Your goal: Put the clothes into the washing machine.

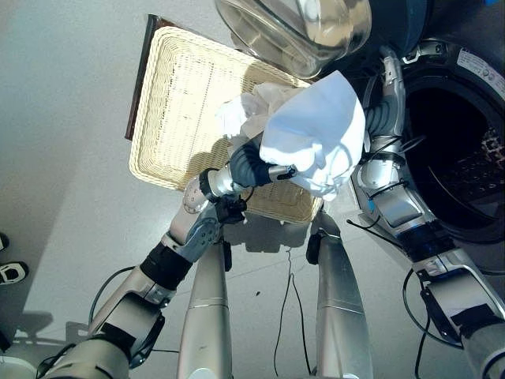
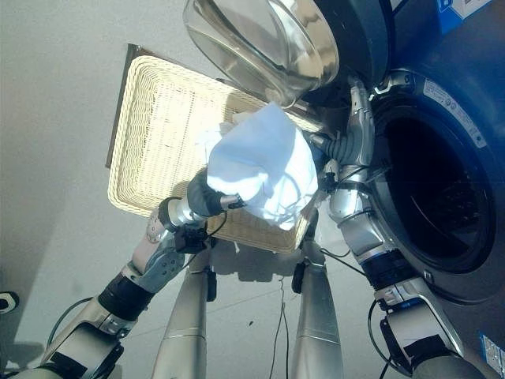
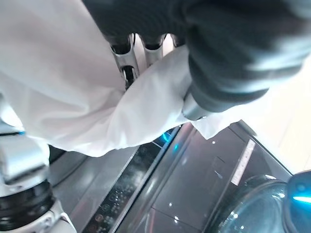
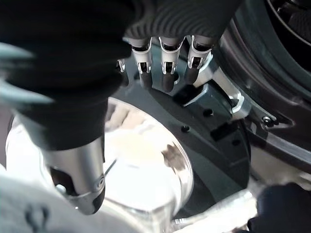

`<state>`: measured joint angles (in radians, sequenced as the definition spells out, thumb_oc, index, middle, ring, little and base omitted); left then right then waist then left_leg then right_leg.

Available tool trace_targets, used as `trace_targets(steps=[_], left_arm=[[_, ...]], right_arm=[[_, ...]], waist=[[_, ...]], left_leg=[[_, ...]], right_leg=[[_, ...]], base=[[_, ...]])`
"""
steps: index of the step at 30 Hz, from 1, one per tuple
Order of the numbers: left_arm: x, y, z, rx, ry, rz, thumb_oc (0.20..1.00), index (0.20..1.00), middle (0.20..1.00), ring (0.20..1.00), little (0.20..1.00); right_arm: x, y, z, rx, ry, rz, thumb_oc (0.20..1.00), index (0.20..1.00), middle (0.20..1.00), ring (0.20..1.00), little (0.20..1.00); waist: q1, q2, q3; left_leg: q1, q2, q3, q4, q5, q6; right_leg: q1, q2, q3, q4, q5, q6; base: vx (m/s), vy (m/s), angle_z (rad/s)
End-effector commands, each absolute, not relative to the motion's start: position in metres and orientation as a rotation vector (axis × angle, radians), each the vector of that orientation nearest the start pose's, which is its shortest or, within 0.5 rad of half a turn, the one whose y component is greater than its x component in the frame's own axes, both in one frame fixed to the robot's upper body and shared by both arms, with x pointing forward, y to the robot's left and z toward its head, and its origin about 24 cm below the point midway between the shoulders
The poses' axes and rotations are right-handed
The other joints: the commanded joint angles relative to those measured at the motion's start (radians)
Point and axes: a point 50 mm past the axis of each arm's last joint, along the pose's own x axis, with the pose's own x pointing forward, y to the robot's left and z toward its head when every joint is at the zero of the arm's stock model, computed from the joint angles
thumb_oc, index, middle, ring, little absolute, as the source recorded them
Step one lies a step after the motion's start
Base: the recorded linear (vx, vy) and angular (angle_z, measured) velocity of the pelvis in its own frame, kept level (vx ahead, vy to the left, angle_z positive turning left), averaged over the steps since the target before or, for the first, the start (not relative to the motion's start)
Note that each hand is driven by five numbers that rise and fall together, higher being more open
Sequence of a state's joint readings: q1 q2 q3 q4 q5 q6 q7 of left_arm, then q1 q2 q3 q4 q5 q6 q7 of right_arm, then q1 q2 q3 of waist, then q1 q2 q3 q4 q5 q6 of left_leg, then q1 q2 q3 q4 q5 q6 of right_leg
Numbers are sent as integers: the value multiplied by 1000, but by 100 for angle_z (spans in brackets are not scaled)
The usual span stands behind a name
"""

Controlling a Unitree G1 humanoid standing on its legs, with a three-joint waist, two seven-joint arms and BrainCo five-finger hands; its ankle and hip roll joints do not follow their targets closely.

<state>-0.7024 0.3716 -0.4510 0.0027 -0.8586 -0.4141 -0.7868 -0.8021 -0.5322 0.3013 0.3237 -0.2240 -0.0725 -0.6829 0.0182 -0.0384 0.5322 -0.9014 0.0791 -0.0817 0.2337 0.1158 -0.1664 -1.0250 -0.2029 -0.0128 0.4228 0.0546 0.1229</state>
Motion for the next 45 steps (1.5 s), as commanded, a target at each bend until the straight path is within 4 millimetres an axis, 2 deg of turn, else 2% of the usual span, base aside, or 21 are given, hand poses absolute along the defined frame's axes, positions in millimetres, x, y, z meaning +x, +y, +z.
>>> trace_targets(steps=[1,4,10,11,14,21,24,33,34,35,36,45], left_arm=[[234,52,269,-146,-1171,-1517,200,200,200,200,200],[232,55,271,-142,-1191,-1527,200,200,200,200,200],[232,55,271,-141,-1192,-1526,200,200,200,200,200],[232,61,271,-126,-1205,-1507,200,200,200,200,200],[232,63,271,-121,-1208,-1498,200,200,200,200,200],[229,66,272,-93,-1206,-1499,200,200,200,200,200],[229,65,272,-90,-1207,-1501,200,200,200,200,200],[230,59,273,-103,-1215,-1489,200,200,200,200,200],[230,58,274,-105,-1216,-1489,200,200,200,200,200],[230,58,274,-106,-1216,-1489,200,200,200,200,200],[230,57,274,-109,-1218,-1487,200,200,200,200,200],[236,52,272,-90,-1203,-1454,200,200,200,200,200]], right_arm=[[346,-169,258,-708,-890,-398,1000,1000,1000,1000,1000],[348,-162,253,-740,-867,-316,1000,1000,1000,1000,1000],[348,-161,252,-745,-864,-309,1000,1000,1000,1000,1000],[350,-156,235,-805,-780,-137,1000,1000,1000,1000,1000],[349,-154,230,-788,-753,-63,1000,1000,1000,1000,1000],[339,-134,211,-675,-670,221,1000,1000,1000,1000,1000],[337,-128,210,-640,-662,263,1000,1000,1000,1000,1000],[333,-96,199,-329,-537,559,1000,1000,1000,1000,1000],[333,-90,195,-284,-501,613,652,652,652,652,652],[332,-88,195,-268,-493,622,460,460,460,460,460],[332,-85,193,-223,-476,650,200,200,200,200,200],[330,-71,200,153,-440,794,200,200,200,200,200]], waist=[[-4,54,-12],[-1,54,-12],[-1,54,-12],[1,48,-12],[1,45,-12],[-2,31,-12],[-2,32,-12],[3,38,-12],[3,38,-12],[4,38,-12],[5,38,-12],[10,41,-12]], left_leg=[[-45,-100,3,51,4,104],[-49,-103,1,56,3,105],[-49,-103,1,57,3,105],[-55,-103,-1,61,2,105],[-57,-104,-2,60,3,105],[-62,-105,-7,61,3,104],[-63,-106,-8,64,3,103],[-61,-109,-10,59,10,102],[-62,-109,-10,58,11,102],[-62,-109,-10,57,12,102],[-61,-110,-10,55,14,102],[-60,-112,-10,49,17,100]], right_leg=[[50,64,-93,-139,128,-2],[46,64,-95,-133,124,-4],[46,64,-96,-132,124,-4],[40,62,-101,-123,119,-4],[38,62,-102,-124,120,-4],[31,61,-107,-120,121,-3],[28,62,-106,-118,120,-3],[30,63,-111,-119,116,-11],[29,63,-111,-119,117,-11],[28,63,-111,-119,117,-11],[29,64,-112,-120,118,-12],[31,67,-115,-128,120,-13]], base=[[0,0,0],[0,0,0],[0,0,0],[0,0,0],[6,-19,5],[4,-22,2],[0,0,0],[0,0,0],[0,0,0],[0,0,0],[0,0,0],[0,0,0]])
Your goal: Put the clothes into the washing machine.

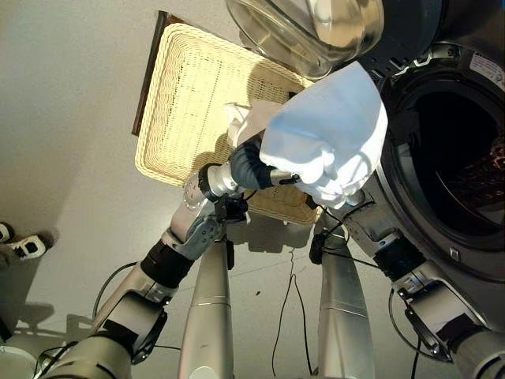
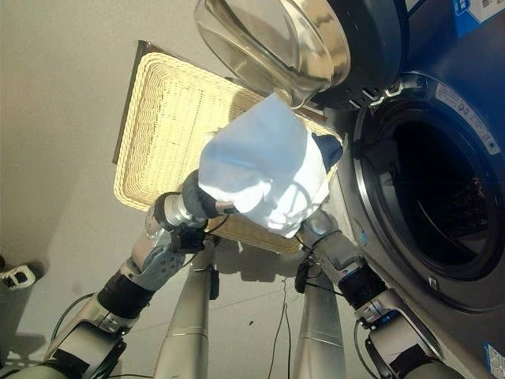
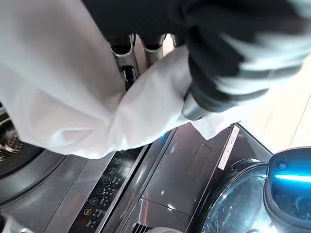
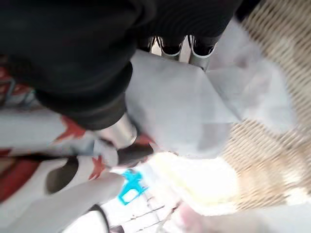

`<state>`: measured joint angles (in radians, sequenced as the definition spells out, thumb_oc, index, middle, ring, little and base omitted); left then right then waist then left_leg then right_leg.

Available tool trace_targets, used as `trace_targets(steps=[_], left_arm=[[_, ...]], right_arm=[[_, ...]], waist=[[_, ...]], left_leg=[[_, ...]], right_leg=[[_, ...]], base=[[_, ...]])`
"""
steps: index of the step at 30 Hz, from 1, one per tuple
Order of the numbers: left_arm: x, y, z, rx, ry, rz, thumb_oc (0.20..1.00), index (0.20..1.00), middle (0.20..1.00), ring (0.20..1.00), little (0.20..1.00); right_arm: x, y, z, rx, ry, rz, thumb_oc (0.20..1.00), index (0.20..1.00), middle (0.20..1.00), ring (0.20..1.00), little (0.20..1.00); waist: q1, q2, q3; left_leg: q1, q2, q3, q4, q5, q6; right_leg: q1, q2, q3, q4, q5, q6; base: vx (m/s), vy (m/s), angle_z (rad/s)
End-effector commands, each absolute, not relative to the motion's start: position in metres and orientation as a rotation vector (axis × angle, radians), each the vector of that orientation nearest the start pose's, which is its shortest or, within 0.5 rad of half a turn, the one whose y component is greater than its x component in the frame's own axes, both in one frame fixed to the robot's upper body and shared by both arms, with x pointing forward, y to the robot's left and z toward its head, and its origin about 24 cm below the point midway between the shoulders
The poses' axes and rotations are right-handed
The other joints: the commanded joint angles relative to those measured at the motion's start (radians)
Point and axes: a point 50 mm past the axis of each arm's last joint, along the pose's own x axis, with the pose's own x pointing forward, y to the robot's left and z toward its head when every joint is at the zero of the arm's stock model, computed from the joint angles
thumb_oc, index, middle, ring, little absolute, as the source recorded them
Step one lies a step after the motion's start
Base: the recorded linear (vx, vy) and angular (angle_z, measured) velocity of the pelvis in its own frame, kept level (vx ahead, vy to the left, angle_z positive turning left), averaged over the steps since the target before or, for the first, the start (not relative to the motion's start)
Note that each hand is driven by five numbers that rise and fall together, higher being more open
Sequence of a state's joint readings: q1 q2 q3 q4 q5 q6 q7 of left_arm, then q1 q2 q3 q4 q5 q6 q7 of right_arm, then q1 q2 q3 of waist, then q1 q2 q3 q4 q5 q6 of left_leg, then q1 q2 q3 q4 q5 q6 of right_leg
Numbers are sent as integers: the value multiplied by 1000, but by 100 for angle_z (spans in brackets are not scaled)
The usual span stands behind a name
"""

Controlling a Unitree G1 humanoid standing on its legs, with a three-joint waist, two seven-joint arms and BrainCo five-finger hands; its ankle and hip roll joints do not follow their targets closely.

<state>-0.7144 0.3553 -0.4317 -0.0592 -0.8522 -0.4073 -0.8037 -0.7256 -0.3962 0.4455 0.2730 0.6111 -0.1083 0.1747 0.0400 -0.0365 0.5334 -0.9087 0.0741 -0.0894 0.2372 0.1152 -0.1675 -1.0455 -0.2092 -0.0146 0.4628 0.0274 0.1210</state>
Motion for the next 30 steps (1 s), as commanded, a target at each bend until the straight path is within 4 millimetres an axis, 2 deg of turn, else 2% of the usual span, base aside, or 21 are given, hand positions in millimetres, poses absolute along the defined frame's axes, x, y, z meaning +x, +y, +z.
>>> trace_targets(steps=[1,5,10,11,12,13,14,15,18,30], left_arm=[[237,51,272,-82,-1201,-1445,200,200,200,200,200],[239,50,272,-39,-1186,-1407,200,200,200,200,200],[245,55,269,31,-1164,-1317,200,200,200,200,200],[246,57,268,53,-1156,-1285,404,404,404,404,404],[248,58,267,67,-1146,-1257,542,542,542,542,542],[249,60,266,81,-1139,-1235,777,777,777,777,777],[250,61,265,87,-1133,-1227,953,953,953,953,953],[251,63,264,103,-1118,-1203,1000,1000,1000,1000,1000],[255,66,260,152,-1094,-1144,1000,1000,1000,1000,1000],[279,85,238,569,-918,-893,1000,1000,1000,1000,1000]], right_arm=[[330,-70,201,179,-444,800,200,200,200,200,200],[327,-72,212,274,-488,812,200,200,200,200,200],[323,-85,226,418,-576,813,200,200,200,200,200],[321,-90,229,446,-598,810,200,200,200,200,200],[320,-93,232,470,-612,810,200,200,200,200,200],[318,-96,233,498,-627,812,200,200,200,200,200],[317,-98,234,510,-636,813,200,200,200,200,200],[314,-102,237,537,-660,811,200,200,200,200,200],[311,-109,242,595,-703,814,200,200,200,200,200],[296,-153,253,696,-894,771,200,200,200,200,200]], waist=[[-12,39,-13],[-13,40,-13],[-16,38,-13],[-18,37,-13],[-18,36,-13],[-18,34,-13],[-18,33,-13],[-18,32,-13],[-20,29,-13],[-26,29,-13]], left_leg=[[-51,-108,-2,45,18,101],[-46,-106,1,36,20,100],[-42,-104,3,30,19,101],[-40,-103,3,29,19,102],[-39,-103,3,28,19,102],[-36,-103,2,26,18,103],[-35,-102,2,24,18,103],[-35,-102,1,23,17,103],[-36,-100,1,21,17,103],[-23,-91,2,4,19,100]], right_leg=[[54,74,-114,-171,148,-11],[59,75,-114,-178,150,-9],[64,76,-112,-185,153,-4],[66,76,-112,-187,154,-3],[67,77,-112,-188,154,-3],[70,76,-113,-190,154,-1],[72,76,-113,-192,155,-1],[72,76,-114,-193,156,1],[71,75,-115,-195,158,3],[89,68,-122,-212,164,14]], base=[[0,0,0],[0,0,0],[0,0,0],[0,0,0],[0,0,0],[0,0,0],[0,0,0],[0,0,0],[0,0,0],[0,0,0]])
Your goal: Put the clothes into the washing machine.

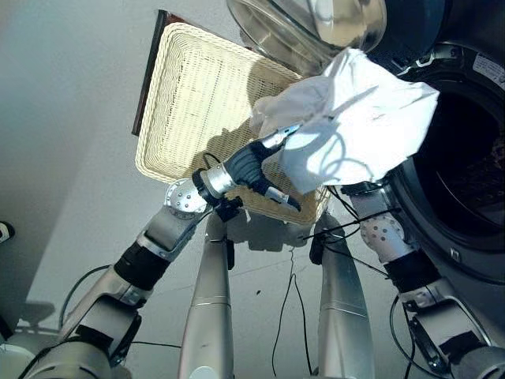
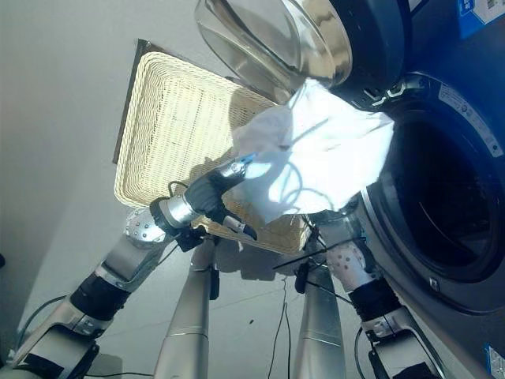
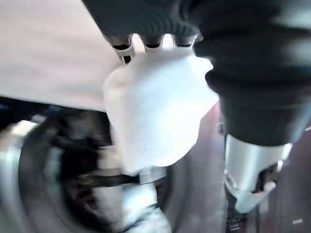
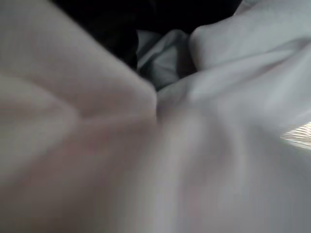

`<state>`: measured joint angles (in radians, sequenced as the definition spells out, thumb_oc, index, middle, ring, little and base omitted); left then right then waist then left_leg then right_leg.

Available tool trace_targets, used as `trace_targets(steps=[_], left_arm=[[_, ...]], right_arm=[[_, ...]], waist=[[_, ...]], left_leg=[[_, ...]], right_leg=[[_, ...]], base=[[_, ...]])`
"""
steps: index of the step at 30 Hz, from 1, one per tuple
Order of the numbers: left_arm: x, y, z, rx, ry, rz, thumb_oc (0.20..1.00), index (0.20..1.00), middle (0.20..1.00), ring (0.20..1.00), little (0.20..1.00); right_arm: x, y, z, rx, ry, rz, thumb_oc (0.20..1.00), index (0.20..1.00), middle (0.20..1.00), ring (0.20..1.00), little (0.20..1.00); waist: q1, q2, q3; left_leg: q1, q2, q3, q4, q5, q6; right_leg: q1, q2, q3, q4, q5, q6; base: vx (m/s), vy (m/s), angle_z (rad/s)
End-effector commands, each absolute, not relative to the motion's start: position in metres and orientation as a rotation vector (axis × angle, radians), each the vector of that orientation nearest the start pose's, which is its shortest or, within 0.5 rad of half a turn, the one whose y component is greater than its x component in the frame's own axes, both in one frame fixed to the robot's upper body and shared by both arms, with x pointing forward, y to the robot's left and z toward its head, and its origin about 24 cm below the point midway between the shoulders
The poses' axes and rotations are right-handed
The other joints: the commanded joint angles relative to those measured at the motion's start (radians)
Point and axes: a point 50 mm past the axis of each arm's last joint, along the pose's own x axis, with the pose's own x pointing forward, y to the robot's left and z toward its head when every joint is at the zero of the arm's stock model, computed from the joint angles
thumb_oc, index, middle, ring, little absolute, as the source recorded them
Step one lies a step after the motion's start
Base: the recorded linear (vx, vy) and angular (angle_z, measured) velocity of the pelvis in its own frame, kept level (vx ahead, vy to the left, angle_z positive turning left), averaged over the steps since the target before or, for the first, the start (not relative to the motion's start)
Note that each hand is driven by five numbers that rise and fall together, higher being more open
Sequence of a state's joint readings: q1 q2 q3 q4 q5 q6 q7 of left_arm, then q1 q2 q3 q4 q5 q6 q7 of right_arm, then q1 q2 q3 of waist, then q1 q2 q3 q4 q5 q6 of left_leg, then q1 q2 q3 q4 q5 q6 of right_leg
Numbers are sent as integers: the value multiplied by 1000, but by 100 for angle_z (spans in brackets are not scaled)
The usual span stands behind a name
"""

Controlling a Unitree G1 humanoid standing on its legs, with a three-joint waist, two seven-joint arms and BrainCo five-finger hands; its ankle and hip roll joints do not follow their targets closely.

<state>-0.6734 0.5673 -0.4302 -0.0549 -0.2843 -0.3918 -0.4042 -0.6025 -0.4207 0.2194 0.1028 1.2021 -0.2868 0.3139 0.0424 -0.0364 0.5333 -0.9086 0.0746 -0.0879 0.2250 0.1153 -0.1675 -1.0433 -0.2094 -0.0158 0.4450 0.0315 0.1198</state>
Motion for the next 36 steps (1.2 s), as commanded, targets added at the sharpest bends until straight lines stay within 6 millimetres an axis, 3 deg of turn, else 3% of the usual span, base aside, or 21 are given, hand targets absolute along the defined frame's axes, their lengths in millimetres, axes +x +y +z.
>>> trace_targets(steps=[1,4,14,18,19,23,27,33,36], left_arm=[[288,90,234,697,-859,-812,1000,1000,1000,1000,1000],[296,96,230,798,-819,-726,1000,1000,1000,1000,1000],[331,155,216,970,-660,-152,1000,1000,1000,1000,1000],[331,163,217,902,-675,-70,1000,1000,1000,1000,1000],[325,173,221,698,-789,93,1000,1000,1000,1000,1000],[311,180,223,487,-958,288,1000,1000,1000,1000,1000],[308,179,221,345,-1013,415,1000,1000,1000,1000,1000],[312,182,215,309,-990,477,1000,1000,1000,1000,1000],[319,190,206,282,-942,554,1000,1000,1000,1000,1000]], right_arm=[[293,-158,254,728,-912,798,200,200,200,200,200],[290,-160,255,760,-917,838,200,200,200,200,200],[286,-155,246,873,-883,941,200,200,200,200,200],[287,-155,245,881,-878,935,200,200,200,200,200],[287,-154,243,891,-865,919,200,200,200,200,200],[289,-152,236,913,-856,885,200,200,200,200,200],[296,-153,230,966,-830,827,200,200,200,200,200],[303,-163,225,1006,-818,760,200,200,200,200,200],[314,-192,204,1074,-824,628,200,200,200,200,200]], waist=[[-30,28,-13],[-32,26,-13],[-25,34,-13],[-22,35,-13],[-17,33,-13],[-13,25,-13],[-13,10,-13],[-17,5,-13],[-31,-2,-13]], left_leg=[[-22,-90,1,13,20,101],[-24,-89,2,13,21,101],[-23,-81,3,8,29,98],[-24,-79,2,9,29,97],[-24,-76,5,6,32,95],[-21,-70,2,3,32,93],[-20,-71,-4,8,29,88],[-20,-69,-1,9,29,87],[-22,-63,6,12,26,81]], right_leg=[[87,67,-122,-198,164,19],[85,67,-122,-199,165,20],[93,57,-133,-206,165,25],[91,56,-134,-202,165,26],[94,53,-137,-203,163,27],[92,53,-136,-194,159,25],[91,57,-137,-185,158,26],[90,60,-137,-180,159,27],[87,67,-129,-180,159,27]], base=[[0,0,0],[0,0,0],[0,0,0],[0,0,0],[0,0,0],[0,0,0],[5,-15,1],[1,-2,1],[4,10,-1]])
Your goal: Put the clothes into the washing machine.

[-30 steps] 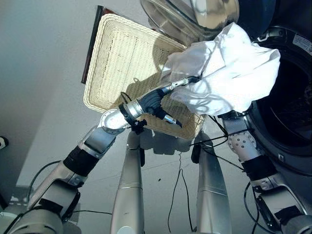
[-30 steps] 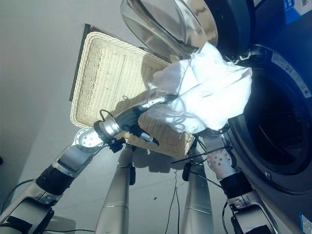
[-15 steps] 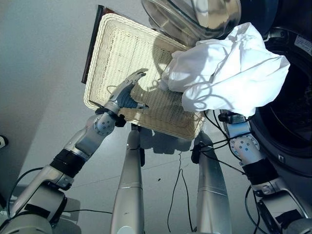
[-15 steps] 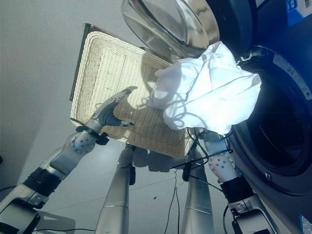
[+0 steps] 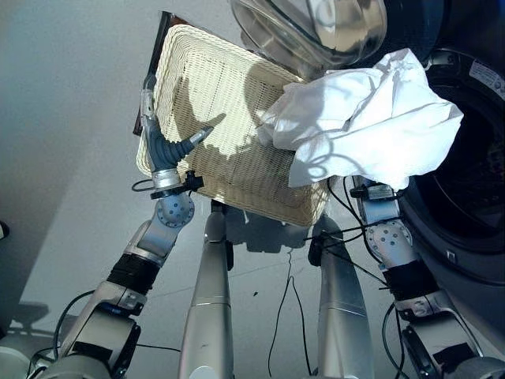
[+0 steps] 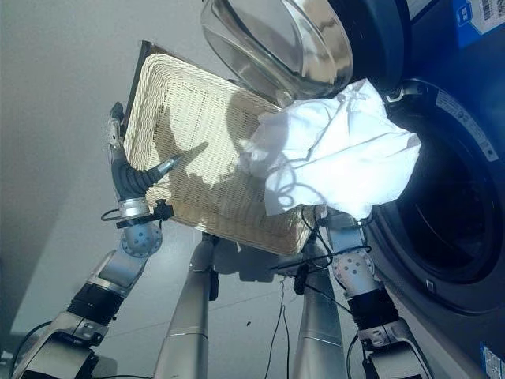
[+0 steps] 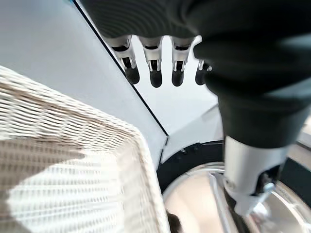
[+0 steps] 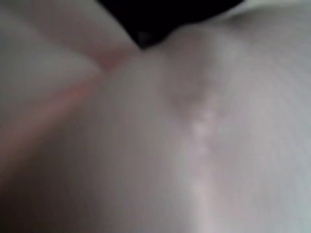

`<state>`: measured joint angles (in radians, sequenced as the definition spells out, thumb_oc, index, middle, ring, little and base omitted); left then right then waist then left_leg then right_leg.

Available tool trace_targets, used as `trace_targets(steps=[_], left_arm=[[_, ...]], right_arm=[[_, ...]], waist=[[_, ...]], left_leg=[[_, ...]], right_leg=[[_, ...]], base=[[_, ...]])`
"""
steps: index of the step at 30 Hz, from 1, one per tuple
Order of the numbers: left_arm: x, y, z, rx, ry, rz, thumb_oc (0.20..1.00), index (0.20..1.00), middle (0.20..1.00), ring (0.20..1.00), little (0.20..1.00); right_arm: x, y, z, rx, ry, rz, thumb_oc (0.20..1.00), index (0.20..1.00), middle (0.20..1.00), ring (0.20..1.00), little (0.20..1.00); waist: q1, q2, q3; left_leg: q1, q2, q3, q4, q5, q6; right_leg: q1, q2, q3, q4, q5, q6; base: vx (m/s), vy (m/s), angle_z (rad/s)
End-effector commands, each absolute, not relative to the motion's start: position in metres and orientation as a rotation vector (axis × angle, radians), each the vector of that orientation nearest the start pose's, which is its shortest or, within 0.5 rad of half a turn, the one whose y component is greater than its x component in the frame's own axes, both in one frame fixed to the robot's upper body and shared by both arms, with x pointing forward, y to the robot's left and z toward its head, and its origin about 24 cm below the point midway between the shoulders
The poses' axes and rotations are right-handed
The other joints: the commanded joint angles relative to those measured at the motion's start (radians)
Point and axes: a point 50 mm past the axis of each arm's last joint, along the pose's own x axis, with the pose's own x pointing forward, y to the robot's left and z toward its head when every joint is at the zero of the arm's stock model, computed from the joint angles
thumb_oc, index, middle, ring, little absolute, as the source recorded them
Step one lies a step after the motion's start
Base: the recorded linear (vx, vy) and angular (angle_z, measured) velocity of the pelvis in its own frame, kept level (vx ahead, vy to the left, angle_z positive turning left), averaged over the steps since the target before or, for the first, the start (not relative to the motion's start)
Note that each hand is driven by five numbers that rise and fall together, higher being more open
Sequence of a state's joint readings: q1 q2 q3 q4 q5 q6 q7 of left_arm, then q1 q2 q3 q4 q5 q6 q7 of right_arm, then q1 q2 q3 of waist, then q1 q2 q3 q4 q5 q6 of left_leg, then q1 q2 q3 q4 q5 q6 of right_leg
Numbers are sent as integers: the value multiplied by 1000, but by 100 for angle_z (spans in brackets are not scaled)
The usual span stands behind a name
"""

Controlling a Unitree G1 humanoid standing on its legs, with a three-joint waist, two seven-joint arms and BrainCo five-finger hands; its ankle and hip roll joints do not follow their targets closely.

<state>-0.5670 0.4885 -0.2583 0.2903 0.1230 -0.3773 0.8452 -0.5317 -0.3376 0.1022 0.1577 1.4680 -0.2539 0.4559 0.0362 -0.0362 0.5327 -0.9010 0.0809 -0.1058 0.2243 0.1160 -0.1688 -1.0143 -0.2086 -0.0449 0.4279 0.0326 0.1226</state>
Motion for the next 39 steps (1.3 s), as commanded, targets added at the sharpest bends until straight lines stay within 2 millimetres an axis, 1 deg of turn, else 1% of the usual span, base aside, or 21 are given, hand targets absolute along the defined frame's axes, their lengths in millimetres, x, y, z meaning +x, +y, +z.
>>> trace_targets(steps=[1,3,6,10,15,18,21,22,23,25,27,28,29,31,33,34,35,36,37,38,39], left_arm=[[320,192,204,284,-929,559,1000,1000,1000,1000,1000],[325,197,198,298,-891,583,1000,1000,1000,1000,1000],[329,202,194,295,-871,605,1000,1000,1000,1000,1000],[339,211,183,247,-781,628,1000,1000,1000,1000,1000],[347,218,178,229,-719,654,1000,1000,1000,1000,1000],[350,221,179,239,-708,661,1000,1000,1000,1000,1000],[353,221,179,256,-691,656,1000,1000,1000,1000,1000],[354,221,178,262,-688,651,1000,1000,1000,1000,1000],[354,222,178,265,-685,650,1000,1000,1000,1000,1000],[353,226,174,288,-678,643,1000,1000,1000,1000,1000],[351,226,172,309,-681,641,1000,1000,1000,1000,1000],[348,230,169,337,-688,638,1000,1000,1000,1000,1000],[346,232,169,349,-690,635,1000,1000,1000,1000,1000],[339,241,165,378,-690,647,1000,1000,1000,1000,1000],[336,248,164,391,-686,657,1000,1000,1000,1000,1000],[334,254,166,404,-684,660,1000,1000,1000,1000,1000],[334,256,167,409,-684,662,1000,1000,1000,1000,1000],[334,259,169,417,-680,665,1000,1000,1000,1000,1000],[334,263,172,421,-678,667,1000,1000,1000,1000,1000],[335,264,172,422,-677,666,1000,1000,1000,1000,1000],[337,267,178,426,-676,661,1000,1000,1000,1000,1000]], right_arm=[[315,-197,201,1078,-824,608,200,200,200,200,200],[321,-214,188,1102,-810,531,200,200,200,200,200],[325,-232,178,1128,-795,458,200,200,200,200,200],[334,-270,155,1177,-760,239,200,200,200,200,200],[340,-302,145,1197,-733,28,200,200,200,200,200],[341,-314,146,1205,-738,-45,200,200,200,200,200],[339,-334,145,1163,-691,-256,200,200,200,200,200],[338,-349,155,1147,-680,-391,200,200,200,200,200],[338,-353,161,1138,-685,-421,200,200,200,200,200],[326,-384,192,1072,-697,-679,200,200,200,200,200],[317,-398,206,1033,-710,-826,200,200,200,200,200],[298,-422,226,1053,-760,-998,200,200,200,200,200],[285,-432,243,1023,-822,-1081,200,200,200,200,200],[255,-447,274,974,-941,-1218,200,200,200,200,200],[237,-454,290,944,-1023,-1255,200,200,200,200,200],[226,-458,294,926,-1049,-1296,275,275,275,275,275],[223,-459,296,921,-1060,-1309,517,517,517,517,517],[220,-460,296,900,-1040,-1337,944,944,944,944,944],[218,-463,294,914,-1014,-1346,1000,1000,1000,1000,1000],[219,-464,293,920,-994,-1339,1000,1000,1000,1000,1000],[222,-471,284,895,-891,-1333,1000,1000,1000,1000,1000]], waist=[[-26,-3,-13],[-34,-8,-13],[-37,-10,-13],[-43,-11,-13],[-43,-6,-13],[-45,-4,-13],[-41,-1,-13],[-37,1,-13],[-37,2,-13],[-33,-3,-13],[-32,-7,-13],[-26,-20,-13],[-23,-27,-13],[-33,-49,-13],[-41,-62,-13],[-46,-77,-13],[-49,-83,-13],[-51,-91,-13],[-53,-99,-13],[-53,-101,-13],[-52,-107,-13]], left_leg=[[-29,-68,25,13,25,82],[-27,-63,29,15,23,77],[-29,-60,33,17,22,75],[-31,-54,38,20,19,70],[-34,-50,39,21,16,67],[-47,-50,39,20,28,66],[-38,-45,41,20,16,64],[-38,-41,40,22,13,62],[-38,-40,40,24,11,61],[-40,-36,34,42,-2,60],[-42,-34,27,48,-7,61],[-41,-31,17,46,-10,61],[-36,-30,14,39,-8,61],[-28,-25,9,31,-5,60],[-21,-22,7,26,-8,64],[-15,-24,0,26,-11,67],[-14,-24,-1,28,-13,68],[-11,-21,-1,28,-13,69],[-9,-22,-5,33,-17,70],[-9,-23,-6,35,-19,71],[-9,-26,-12,42,-21,73]], right_leg=[[59,67,-99,-162,157,24],[62,70,-95,-164,157,27],[60,72,-94,-164,158,28],[60,77,-91,-167,159,28],[57,79,-88,-167,159,26],[46,78,-87,-170,170,23],[54,79,-88,-166,159,24],[54,79,-89,-164,158,25],[54,79,-89,-163,157,25],[58,83,-89,-159,153,22],[61,88,-89,-162,155,21],[69,94,-92,-170,157,20],[78,97,-96,-176,159,20],[90,106,-96,-189,165,18],[99,110,-95,-193,166,18],[106,115,-90,-199,168,16],[109,116,-89,-199,167,16],[114,118,-90,-198,165,15],[116,118,-89,-198,164,14],[117,117,-89,-198,164,14],[118,115,-90,-197,165,14]], base=[[0,0,0],[0,0,0],[-3,9,-7],[-1,13,-6],[4,11,-6],[-2,11,-3],[0,0,0],[0,0,0],[0,-39,-1],[0,-49,-2],[-6,-74,-2],[-17,-117,-3],[-19,-121,-8],[-9,-63,-12],[3,-37,-4],[4,-45,-2],[4,-48,-3],[0,0,0],[0,0,0],[49,-25,-2],[37,-20,-2]])
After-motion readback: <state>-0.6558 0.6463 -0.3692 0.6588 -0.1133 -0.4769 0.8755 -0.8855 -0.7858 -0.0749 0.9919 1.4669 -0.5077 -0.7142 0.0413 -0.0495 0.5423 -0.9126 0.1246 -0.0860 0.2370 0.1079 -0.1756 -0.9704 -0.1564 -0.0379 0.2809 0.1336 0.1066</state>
